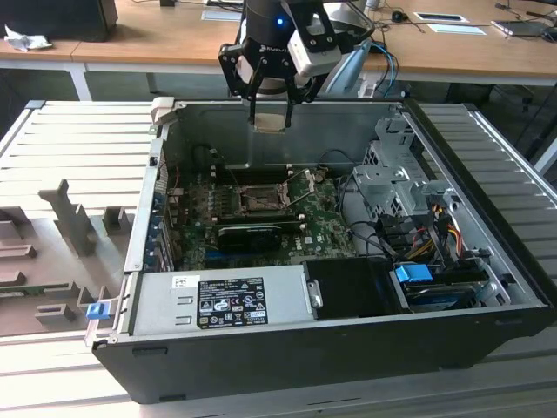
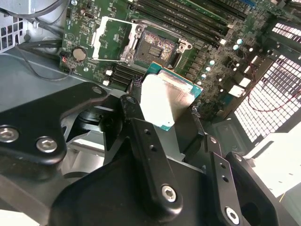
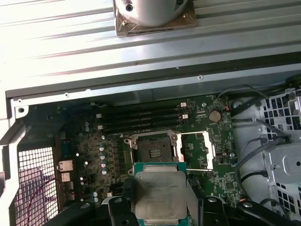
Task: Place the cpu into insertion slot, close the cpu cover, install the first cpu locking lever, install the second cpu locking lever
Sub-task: 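Place the cpu into insertion slot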
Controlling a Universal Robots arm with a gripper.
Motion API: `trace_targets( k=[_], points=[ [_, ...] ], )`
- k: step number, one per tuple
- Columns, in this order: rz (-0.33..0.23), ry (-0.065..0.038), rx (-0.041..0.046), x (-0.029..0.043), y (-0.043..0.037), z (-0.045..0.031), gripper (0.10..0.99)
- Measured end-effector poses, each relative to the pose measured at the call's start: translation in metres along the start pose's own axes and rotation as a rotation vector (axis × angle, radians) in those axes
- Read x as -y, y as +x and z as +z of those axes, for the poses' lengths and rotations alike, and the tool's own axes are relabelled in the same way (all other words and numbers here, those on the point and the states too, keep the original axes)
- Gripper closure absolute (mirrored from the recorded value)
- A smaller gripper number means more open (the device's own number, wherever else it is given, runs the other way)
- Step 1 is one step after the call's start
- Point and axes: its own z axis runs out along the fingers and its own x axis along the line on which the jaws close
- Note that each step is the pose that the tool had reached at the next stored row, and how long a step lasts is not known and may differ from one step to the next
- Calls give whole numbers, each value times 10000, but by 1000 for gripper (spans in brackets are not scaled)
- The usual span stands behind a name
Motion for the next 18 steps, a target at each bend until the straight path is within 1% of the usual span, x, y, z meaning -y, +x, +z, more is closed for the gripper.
trace_targets(
  k=[18],
  points=[
    [326,-9,29,1,0,9,557]
  ],
)
